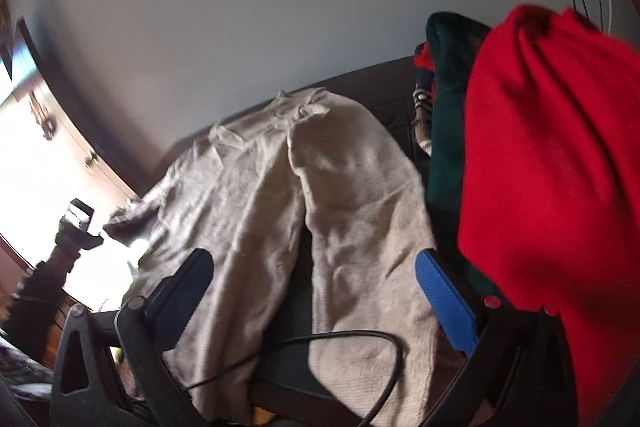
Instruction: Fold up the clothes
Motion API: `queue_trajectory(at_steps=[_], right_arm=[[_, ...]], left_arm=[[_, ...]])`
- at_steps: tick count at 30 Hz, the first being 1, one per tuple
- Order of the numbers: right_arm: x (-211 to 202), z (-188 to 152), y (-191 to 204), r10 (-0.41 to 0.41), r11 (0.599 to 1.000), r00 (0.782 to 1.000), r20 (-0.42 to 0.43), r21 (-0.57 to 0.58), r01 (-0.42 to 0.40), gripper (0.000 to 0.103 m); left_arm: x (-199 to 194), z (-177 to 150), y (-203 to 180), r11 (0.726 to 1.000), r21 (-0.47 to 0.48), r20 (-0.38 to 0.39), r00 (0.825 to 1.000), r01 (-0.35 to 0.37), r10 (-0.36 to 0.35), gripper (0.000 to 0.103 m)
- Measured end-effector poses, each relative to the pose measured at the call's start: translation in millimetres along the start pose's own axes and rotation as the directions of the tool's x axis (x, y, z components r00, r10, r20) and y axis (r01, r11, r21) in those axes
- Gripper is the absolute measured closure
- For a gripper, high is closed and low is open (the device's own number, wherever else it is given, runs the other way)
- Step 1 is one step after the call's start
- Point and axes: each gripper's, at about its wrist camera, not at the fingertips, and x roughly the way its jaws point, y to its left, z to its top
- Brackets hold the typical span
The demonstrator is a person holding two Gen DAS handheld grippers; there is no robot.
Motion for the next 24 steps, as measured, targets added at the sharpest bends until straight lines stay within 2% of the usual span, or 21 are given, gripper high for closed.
queue_trajectory(at_steps=[2,3,4,6,7,8,9,11,13,14,15,16,18,19,23,24], right_arm=[[10,-1,4,-0.013,0.999,0.999,-0.033,-0.031,0.012,0.008],[16,-1,7,-0.029,0.998,0.998,-0.056,-0.05,0.026,0.01],[23,-3,10,-0.05,0.996,0.995,-0.081,-0.076,0.044,0.012],[41,-9,20,-0.115,0.984,0.984,-0.135,-0.153,0.094,0.012],[51,-12,24,-0.151,0.975,0.975,-0.161,-0.19,0.119,0.013],[61,-15,27,-0.184,0.965,0.966,-0.183,-0.218,0.143,0.013],[69,-18,29,-0.208,0.958,0.957,-0.2,-0.24,0.158,0.013],[82,-21,34,-0.246,0.944,0.941,-0.232,-0.278,0.178,0.013],[85,-19,40,-0.226,0.947,0.944,-0.241,-0.281,0.155,0.013],[85,-18,42,-0.188,0.958,0.949,-0.253,-0.259,0.12,0.013],[84,-17,39,-0.1,0.98,0.956,-0.276,-0.196,0.045,0.013],[83,-17,37,-0.01,0.991,0.956,-0.292,-0.131,-0.03,0.011],[83,-17,30,0.143,0.989,0.942,-0.303,0.0,-0.15,0.008],[85,-18,29,0.161,0.986,0.939,-0.305,0.022,-0.162,0.007],[97,-16,43,0.015,0.995,0.949,-0.313,-0.09,-0.045,0.007],[101,-15,47,-0.003,0.993,0.948,-0.318,-0.114,-0.035,0.007]], left_arm=[[-4,0,15,0.996,-0.089,-0.001,1.0,-0.009,0.009,0.022],[-14,3,21,0.99,-0.136,0.028,0.999,0.021,-0.017,0.022],[-30,5,21,0.982,-0.167,0.069,0.994,0.09,-0.079,0.022],[-64,11,19,0.947,-0.216,0.157,0.966,0.236,-0.205,0.022],[-80,13,19,0.922,-0.235,0.203,0.943,0.308,-0.264,0.022],[-96,19,10,0.895,-0.217,0.236,0.91,0.39,-0.34,0.022],[-110,24,-1,0.865,-0.191,0.258,0.874,0.463,-0.411,0.022],[-141,33,-24,0.79,-0.141,0.293,0.788,0.596,-0.542,0.022],[-171,40,-52,0.703,-0.102,0.298,0.696,0.704,-0.653,0.022],[-184,43,-63,0.661,-0.078,0.3,0.65,0.746,-0.699,0.022],[-191,45,-71,0.628,-0.061,0.303,0.614,0.776,-0.729,0.022],[-200,47,-79,0.606,-0.046,0.309,0.588,0.794,-0.748,0.022],[-216,52,-92,0.566,-0.02,0.321,0.541,0.824,-0.777,0.022],[-224,53,-102,0.549,-0.013,0.325,0.523,0.836,-0.788,0.022],[-239,63,-125,0.497,0.003,0.31,0.472,0.868,-0.825,0.022],[-238,65,-128,0.497,0.007,0.31,0.47,0.868,-0.826,0.022]])
